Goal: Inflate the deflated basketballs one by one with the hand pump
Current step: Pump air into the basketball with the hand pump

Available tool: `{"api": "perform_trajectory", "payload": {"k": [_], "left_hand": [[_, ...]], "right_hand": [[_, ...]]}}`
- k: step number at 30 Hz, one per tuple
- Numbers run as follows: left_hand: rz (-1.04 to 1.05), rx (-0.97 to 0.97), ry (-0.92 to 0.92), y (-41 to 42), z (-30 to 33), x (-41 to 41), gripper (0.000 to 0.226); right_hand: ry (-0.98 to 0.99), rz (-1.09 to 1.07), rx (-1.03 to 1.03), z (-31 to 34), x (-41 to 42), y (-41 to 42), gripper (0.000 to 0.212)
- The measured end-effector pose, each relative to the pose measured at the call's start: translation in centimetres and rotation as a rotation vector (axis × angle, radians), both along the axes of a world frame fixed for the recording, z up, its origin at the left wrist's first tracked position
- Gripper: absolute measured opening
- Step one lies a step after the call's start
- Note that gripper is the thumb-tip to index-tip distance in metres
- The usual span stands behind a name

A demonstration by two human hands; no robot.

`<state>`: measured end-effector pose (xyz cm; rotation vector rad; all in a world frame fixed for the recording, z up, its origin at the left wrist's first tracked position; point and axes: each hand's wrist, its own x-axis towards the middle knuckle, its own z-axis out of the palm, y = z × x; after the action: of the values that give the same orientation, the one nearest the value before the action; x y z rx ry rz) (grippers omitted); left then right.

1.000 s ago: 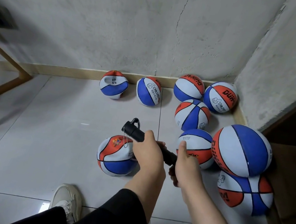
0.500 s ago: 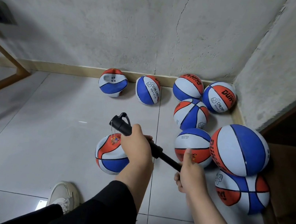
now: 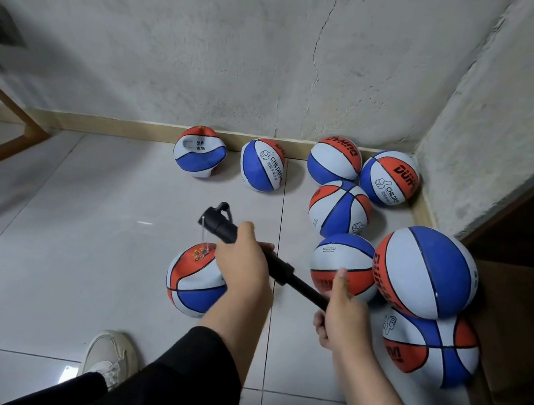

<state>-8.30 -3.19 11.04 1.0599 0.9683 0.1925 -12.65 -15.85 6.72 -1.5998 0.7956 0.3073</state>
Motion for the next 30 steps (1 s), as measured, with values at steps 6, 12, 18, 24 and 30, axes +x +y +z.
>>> {"api": "perform_trajectory", "payload": {"k": [6, 12, 18, 24, 30], "left_hand": [[0.027, 0.017, 0.034, 0.5, -0.4, -0.2, 0.031], [0.032, -0.012, 0.012, -1.7, 0.0, -1.4, 0.019], [0.013, -0.047, 0.011, -2.6, 0.2, -2.0, 0.011], [0.005, -0.004, 0.018, -0.1, 0.4, -0.1, 0.022], [0.017, -0.024, 0.042, 0.5, -0.2, -0.1, 0.035]], "right_hand": [[0.007, -0.033, 0.008, -0.8, -0.5, -0.3, 0.071], [-0.101, 0.071, -0.084, -0.2, 0.4, 1.8, 0.067], [-0.144, 0.149, -0.138, 0.7, 0.7, 2.4, 0.066], [-0.055, 0.035, -0.053, 0.2, 0.2, -0.1, 0.072], [-0.036, 0.058, -0.053, -0.7, -0.6, -0.1, 0.075]]}}
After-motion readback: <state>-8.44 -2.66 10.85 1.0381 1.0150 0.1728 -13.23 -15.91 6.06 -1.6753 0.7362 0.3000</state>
